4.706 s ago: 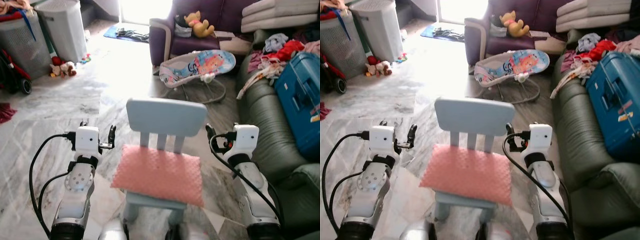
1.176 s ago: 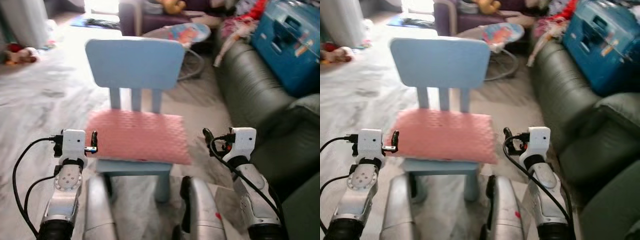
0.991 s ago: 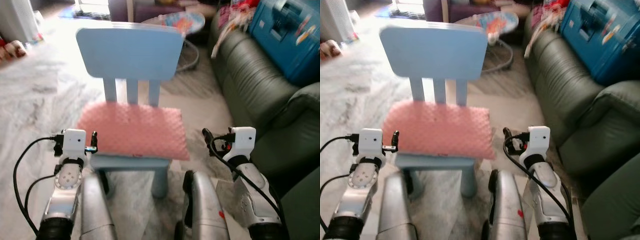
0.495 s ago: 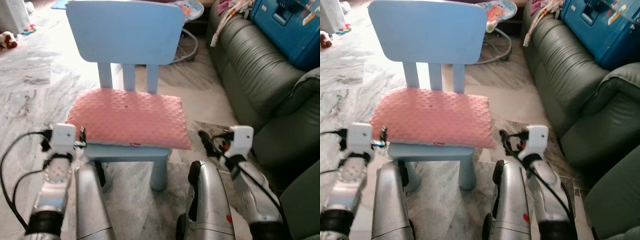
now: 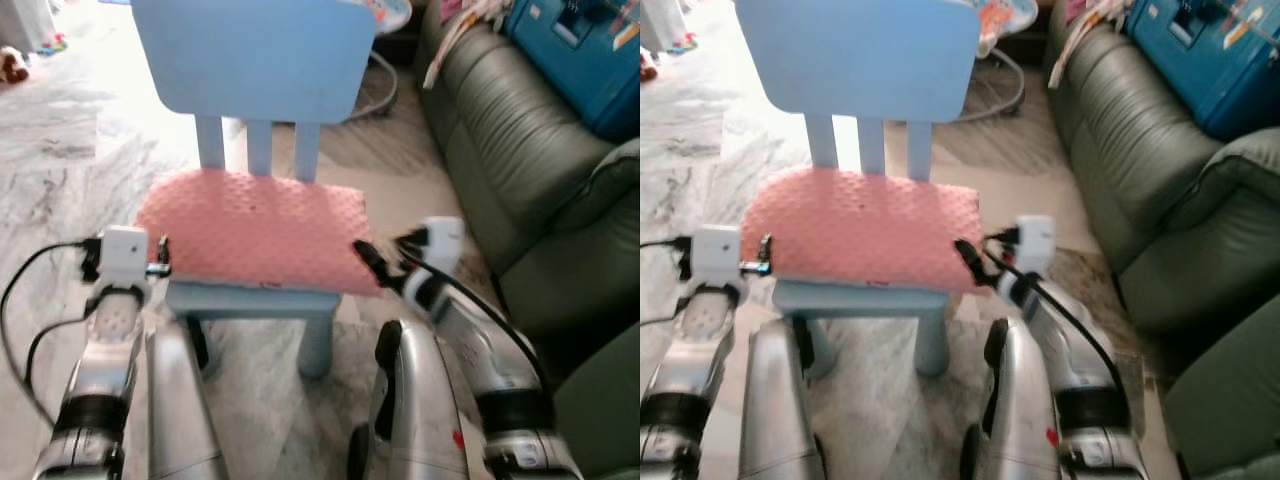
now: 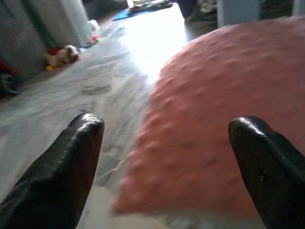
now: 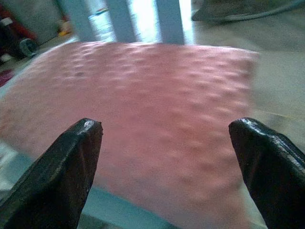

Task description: Move the pillow to the sofa

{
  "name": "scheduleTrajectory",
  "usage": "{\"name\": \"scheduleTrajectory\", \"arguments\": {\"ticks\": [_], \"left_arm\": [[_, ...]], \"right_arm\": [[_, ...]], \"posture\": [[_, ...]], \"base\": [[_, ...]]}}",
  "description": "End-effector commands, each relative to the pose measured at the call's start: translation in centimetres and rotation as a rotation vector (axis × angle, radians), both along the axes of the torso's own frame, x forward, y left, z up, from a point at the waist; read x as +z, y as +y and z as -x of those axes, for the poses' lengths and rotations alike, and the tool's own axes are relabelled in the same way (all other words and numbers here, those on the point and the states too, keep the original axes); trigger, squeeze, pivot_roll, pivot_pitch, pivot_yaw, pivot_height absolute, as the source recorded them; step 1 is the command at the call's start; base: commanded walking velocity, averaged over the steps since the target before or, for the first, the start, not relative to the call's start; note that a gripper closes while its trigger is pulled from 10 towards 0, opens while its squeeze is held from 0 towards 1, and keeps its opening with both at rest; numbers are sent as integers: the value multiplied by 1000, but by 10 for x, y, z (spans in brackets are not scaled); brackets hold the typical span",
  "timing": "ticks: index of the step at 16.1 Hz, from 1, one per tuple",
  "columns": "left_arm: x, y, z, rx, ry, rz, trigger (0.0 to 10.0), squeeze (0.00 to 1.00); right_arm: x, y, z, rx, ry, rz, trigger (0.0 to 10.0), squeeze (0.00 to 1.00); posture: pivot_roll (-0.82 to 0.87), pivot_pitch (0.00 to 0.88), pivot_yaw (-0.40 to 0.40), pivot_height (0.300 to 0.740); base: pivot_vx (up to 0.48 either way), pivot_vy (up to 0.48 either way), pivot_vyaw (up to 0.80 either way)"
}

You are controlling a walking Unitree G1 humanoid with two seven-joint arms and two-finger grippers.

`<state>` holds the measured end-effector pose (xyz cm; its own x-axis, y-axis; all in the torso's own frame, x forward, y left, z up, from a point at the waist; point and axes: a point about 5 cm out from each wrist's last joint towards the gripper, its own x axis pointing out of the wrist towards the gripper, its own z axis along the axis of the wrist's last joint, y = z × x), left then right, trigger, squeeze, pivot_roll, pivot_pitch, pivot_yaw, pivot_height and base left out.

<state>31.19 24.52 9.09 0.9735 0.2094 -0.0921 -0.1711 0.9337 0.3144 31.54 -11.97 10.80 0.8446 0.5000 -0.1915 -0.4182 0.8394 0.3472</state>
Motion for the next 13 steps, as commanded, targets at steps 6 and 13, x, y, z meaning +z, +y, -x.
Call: {"name": "scheduleTrajectory", "arguments": {"ticks": [6,13], "left_arm": [[-27,-22,-11,-67,128,67,10000,0],[-53,-11,0,-82,238,29,0,0]], "right_arm": [[-24,24,-20,0,93,150,10000,0],[-47,49,-21,24,172,146,0,0]], "posture": [[28,144,-132,386],[42,169,-143,386]], "base": [[0,0,0],[0,0,0]]}}
